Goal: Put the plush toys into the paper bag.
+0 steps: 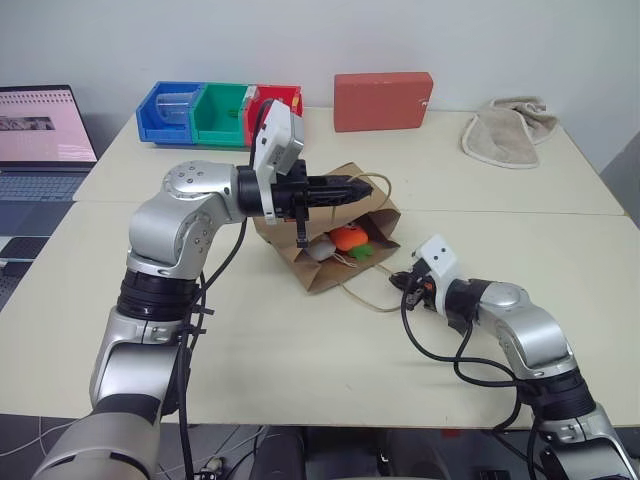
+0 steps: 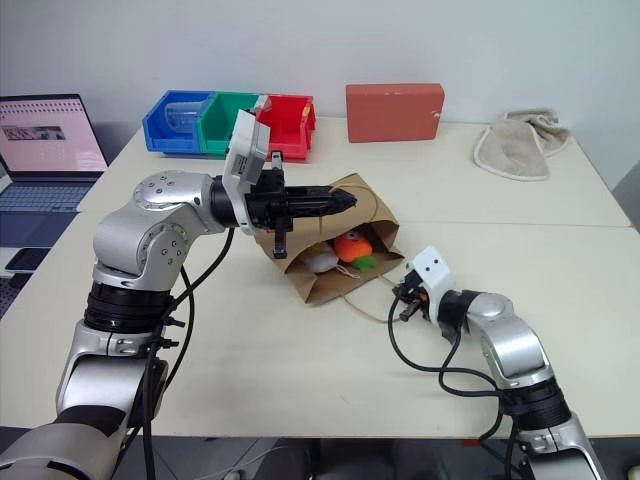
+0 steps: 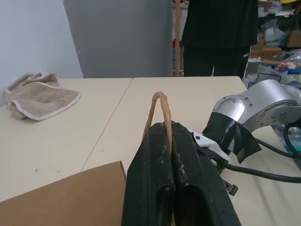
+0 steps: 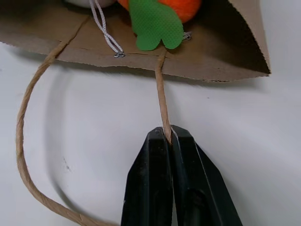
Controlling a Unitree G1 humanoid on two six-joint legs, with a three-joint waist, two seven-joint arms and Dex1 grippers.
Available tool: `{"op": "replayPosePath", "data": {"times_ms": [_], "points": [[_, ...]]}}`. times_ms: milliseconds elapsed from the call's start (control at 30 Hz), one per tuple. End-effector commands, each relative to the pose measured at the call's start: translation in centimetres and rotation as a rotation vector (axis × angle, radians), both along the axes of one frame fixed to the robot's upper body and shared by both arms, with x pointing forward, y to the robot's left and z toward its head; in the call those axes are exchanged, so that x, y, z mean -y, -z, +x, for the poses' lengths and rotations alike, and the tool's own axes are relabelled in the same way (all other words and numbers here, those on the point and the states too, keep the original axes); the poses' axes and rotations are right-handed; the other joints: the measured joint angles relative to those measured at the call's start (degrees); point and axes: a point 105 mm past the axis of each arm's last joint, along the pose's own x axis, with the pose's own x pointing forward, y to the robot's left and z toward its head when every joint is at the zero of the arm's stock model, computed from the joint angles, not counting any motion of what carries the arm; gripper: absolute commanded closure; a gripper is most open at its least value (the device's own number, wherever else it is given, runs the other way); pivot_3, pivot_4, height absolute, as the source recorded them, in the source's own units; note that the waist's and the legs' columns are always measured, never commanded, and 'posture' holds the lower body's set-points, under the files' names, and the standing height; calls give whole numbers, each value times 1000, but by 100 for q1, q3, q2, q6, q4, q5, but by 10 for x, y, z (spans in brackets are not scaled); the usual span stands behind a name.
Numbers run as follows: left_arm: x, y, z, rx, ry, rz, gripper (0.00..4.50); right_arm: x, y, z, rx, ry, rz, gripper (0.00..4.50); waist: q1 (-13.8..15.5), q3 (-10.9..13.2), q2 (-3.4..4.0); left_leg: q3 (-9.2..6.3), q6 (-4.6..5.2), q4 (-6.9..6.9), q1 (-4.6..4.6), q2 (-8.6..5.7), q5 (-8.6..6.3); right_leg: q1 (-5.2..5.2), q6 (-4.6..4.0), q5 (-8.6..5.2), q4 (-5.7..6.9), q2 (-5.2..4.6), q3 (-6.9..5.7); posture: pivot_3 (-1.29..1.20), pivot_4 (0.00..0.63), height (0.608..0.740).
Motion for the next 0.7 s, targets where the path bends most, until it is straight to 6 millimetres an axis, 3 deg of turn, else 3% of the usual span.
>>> {"op": "replayPosePath", "data": {"times_ms": [33, 100, 233, 400, 500, 700], "points": [[-5, -23, 0, 93, -25, -14, 4500, 6, -42, -7, 50, -51, 100, 4430, 6, 1, 1, 0, 0, 0, 0, 0, 0, 0, 0, 0, 0, 0, 0, 0, 150, 740], [-7, -30, 1, 118, -46, -18, 4500, 11, -61, -16, 52, -92, 130, 4430, 24, 2, 2, -1, 0, 0, -4, 0, 0, -3, 0, 0, 0, 0, 0, 0, 150, 740], [-10, -51, -2, 128, -40, -37, 4500, 34, -120, -32, 55, -161, 150, 4430, 30, 6, 8, 0, 0, 2, -4, -1, 0, -2, 1, 0, -1, -1, 0, 0, 150, 740], [-8, -64, 12, 110, -66, -66, 4500, 56, -173, -19, 54, -76, 176, 4430, 20, 5, 8, -3, 2, -4, 4, 2, -1, 4, -4, -3, -3, 2, -7, 0, 150, 740], [-4, -59, 25, 106, -76, -54, 4500, 55, -183, -15, 23, -87, 198, 4430, 21, 5, 8, 0, 2, -5, 2, 2, -1, 1, -4, -3, -4, 2, -3, 0, 150, 740], [5, -50, 49, 74, -103, -83, 4500, 50, -173, 2, -15, -47, 221, 4430, 30, 5, 8, 3, 2, -6, -30, 0, -1, -31, -3, -2, -5, 1, 0, 0, 150, 740]]}}
